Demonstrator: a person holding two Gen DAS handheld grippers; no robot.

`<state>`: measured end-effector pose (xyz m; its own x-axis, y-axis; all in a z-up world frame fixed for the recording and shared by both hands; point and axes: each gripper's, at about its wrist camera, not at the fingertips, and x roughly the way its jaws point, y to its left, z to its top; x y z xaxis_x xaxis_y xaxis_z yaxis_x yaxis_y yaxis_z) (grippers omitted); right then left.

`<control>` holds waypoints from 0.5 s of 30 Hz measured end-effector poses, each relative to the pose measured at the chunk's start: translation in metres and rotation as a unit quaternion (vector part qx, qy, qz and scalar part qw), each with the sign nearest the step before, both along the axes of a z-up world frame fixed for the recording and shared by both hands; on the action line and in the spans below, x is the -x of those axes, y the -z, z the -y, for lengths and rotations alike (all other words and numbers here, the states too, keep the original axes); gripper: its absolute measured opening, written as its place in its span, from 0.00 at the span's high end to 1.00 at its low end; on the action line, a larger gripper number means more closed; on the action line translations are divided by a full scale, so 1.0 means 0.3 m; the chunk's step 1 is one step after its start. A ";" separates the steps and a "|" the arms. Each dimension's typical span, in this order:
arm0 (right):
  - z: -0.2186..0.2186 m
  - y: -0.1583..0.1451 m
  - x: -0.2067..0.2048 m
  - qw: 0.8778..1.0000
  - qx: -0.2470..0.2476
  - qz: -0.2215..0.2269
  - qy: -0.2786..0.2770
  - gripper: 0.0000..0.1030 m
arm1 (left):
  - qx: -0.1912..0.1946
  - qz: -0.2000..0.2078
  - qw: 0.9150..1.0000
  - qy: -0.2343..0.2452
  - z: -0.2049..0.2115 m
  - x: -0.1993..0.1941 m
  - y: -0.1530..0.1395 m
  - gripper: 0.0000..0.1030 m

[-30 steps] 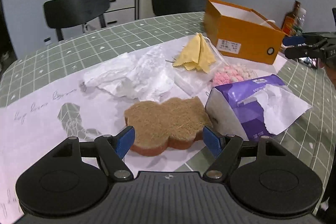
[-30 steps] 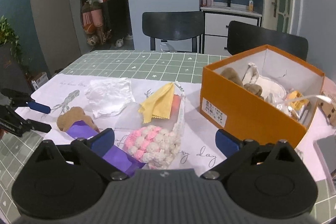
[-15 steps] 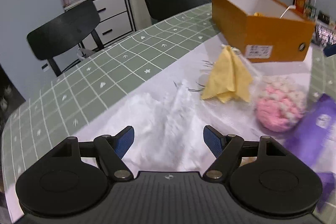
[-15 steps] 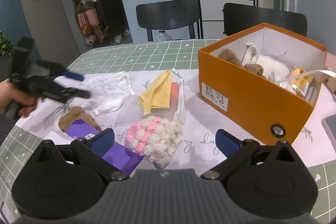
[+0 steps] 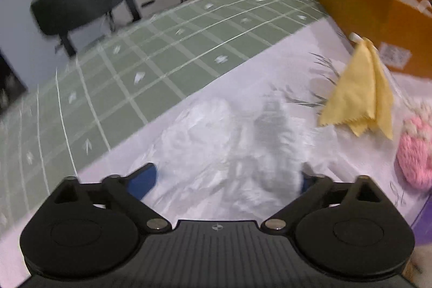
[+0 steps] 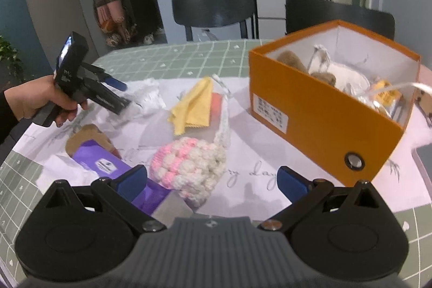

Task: Organize soft objects
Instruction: 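Grasp the crumpled white plastic with the left gripper while the right gripper grasps the pink-white knitted ball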

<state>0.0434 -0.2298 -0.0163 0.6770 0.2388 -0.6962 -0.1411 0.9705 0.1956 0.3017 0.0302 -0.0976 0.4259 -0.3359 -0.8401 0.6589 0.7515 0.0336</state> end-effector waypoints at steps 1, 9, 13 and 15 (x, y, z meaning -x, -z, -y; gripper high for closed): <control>0.004 0.006 -0.003 1.000 -0.001 -0.003 0.003 0.03 | 0.021 -0.015 1.000 -0.007 -0.023 -0.013 0.007 0.00; 0.026 0.026 -0.030 1.000 0.002 -0.012 0.022 0.03 | 0.070 0.015 0.997 -0.026 -0.125 0.021 -0.015 0.51; 0.030 0.020 -0.041 1.000 0.007 -0.011 0.029 0.03 | 0.089 0.004 0.994 -0.056 -0.208 0.039 -0.032 0.76; 0.025 0.013 -0.047 1.000 0.012 -0.010 0.024 0.03 | 0.091 0.002 0.994 -0.067 -0.250 0.063 -0.039 0.78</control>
